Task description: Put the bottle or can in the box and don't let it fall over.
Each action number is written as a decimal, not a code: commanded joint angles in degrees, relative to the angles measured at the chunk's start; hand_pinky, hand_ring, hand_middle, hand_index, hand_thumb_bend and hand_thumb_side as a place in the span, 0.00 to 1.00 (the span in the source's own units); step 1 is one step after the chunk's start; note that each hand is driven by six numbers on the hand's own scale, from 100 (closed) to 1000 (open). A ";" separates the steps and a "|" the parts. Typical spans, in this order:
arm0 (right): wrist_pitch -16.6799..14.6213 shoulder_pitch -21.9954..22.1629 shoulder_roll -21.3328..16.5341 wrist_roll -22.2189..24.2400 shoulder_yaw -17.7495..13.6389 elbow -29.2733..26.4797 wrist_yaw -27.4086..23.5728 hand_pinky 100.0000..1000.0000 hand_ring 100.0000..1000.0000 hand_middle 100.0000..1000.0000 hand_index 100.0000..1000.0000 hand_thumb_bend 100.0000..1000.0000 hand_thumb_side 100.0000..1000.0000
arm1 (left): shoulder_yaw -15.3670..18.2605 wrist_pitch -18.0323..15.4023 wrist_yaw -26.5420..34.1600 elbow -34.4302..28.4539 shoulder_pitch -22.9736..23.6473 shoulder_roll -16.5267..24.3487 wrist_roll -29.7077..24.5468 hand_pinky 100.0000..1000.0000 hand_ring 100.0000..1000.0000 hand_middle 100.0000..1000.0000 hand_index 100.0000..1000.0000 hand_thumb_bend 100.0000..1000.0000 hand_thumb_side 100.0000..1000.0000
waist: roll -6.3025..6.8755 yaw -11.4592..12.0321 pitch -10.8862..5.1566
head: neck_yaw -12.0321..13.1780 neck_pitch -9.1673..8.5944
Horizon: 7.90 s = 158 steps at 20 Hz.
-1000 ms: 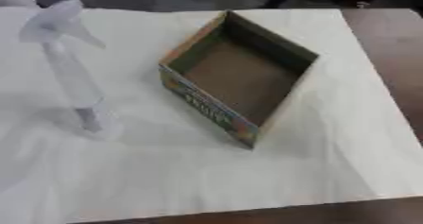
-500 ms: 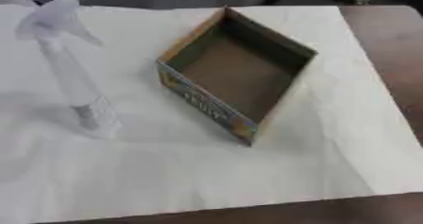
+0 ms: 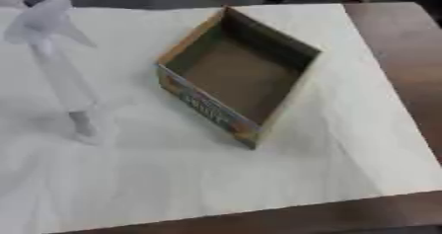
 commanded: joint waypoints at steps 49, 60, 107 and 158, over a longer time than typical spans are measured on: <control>-0.71 -0.81 -3.36 4.02 2.02 1.27 0.54 0.96 1.00 1.00 0.90 0.00 0.13 | -14.43 14.55 -8.03 -0.85 -31.00 17.44 -31.08 0.72 0.77 0.79 0.93 0.00 0.80 | 0.67 -1.05 -3.07 | 0.01 -0.51; -0.65 -1.08 -3.11 4.55 2.16 1.31 0.51 0.96 1.00 1.00 0.90 0.00 0.13 | -16.67 19.92 -11.01 -0.74 -32.96 15.72 -28.91 0.71 0.76 0.79 0.94 0.00 0.82 | 0.75 -1.60 -2.56 | 0.34 -1.13; 0.07 -1.64 -1.92 6.02 1.92 1.23 0.52 0.97 1.00 1.00 0.90 0.00 0.16 | -22.67 21.69 -23.06 9.58 -39.42 8.40 -31.18 0.75 0.79 0.79 0.92 0.00 0.85 | 1.77 -3.82 -0.54 | 0.91 -3.36; 0.49 -0.98 -0.46 7.54 1.26 1.77 0.68 0.98 1.00 1.00 0.90 0.00 0.20 | -24.87 20.24 -28.04 13.65 -40.67 5.60 -32.59 0.37 0.26 0.38 0.55 0.00 0.22 | 1.70 -4.86 0.29 | 0.96 -3.29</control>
